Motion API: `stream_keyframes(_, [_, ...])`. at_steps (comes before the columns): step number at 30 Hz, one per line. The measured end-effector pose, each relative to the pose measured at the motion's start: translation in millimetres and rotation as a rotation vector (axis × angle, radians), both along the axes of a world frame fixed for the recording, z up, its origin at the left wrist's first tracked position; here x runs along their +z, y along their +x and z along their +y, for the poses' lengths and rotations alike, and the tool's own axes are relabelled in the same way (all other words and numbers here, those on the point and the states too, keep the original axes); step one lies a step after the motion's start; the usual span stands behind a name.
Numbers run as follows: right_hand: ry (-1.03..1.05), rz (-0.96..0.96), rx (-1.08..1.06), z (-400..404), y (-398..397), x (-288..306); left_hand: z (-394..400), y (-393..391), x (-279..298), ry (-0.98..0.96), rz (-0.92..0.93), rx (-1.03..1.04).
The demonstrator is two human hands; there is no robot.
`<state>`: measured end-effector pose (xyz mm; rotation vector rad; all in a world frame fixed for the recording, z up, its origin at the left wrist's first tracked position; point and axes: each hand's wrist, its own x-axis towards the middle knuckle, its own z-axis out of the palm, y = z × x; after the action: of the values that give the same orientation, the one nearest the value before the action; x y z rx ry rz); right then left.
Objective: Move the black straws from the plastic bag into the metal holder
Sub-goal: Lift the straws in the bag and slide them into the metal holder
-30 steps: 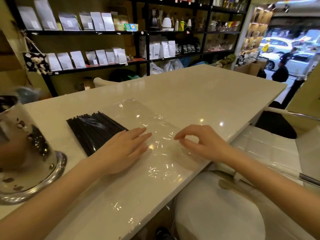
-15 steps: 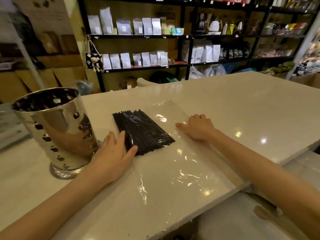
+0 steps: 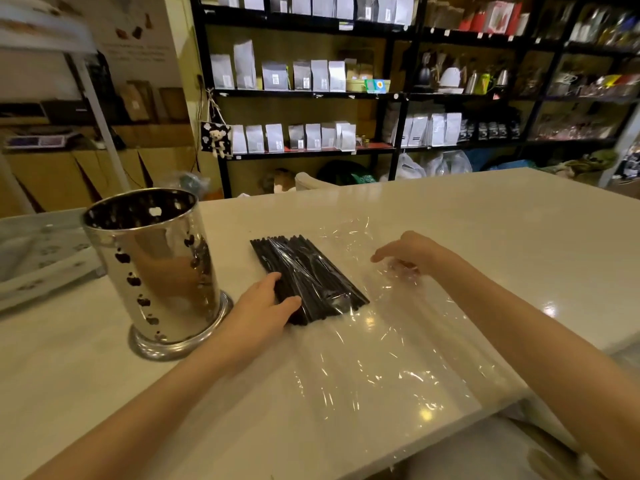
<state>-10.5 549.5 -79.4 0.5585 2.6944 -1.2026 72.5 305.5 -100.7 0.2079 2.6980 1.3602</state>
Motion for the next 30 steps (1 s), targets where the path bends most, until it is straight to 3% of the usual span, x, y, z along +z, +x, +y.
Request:
stream_keyframes(5, [-0.115, -0.164, 0.031, 0.9, -2.7, 19.5, -2.0, -6.1, 4.4, 0.246, -0.108, 0.091])
stream_keyframes(11, [-0.011, -0.019, 0.118, -19.0, -3.4, 52.5, -8.4, -11.4, 8.8, 0.673, -0.413, 0.186])
stream_keyframes(17, [0.473, 0.201, 0.219, -54.5, 3.0, 91.9, -20.8, -15.2, 9.6, 0.929, -0.697, 0.069])
stream_keyframes(20, [0.897, 0.300, 0.235, -72.5, 12.5, 118.1, -19.4, -17.5, 9.4, 1.079, -0.757, 0.097])
stream_keyframes(22, [1.023, 0.365, 0.233, -84.0, 18.1, 136.4, -12.3, -13.8, 14.0, 1.169, -0.785, 0.114])
stream_keyframes(26, [0.586, 0.366, 0.319, -95.2, 18.3, 170.1, 2.8, -9.6, 15.2, 1.289, -0.833, 0.086])
stream_keyframes(30, [0.435, 0.385, 0.403, -98.9, 27.9, 203.5, 9.5, 1.3, 14.7, 1.362, -0.920, 0.043])
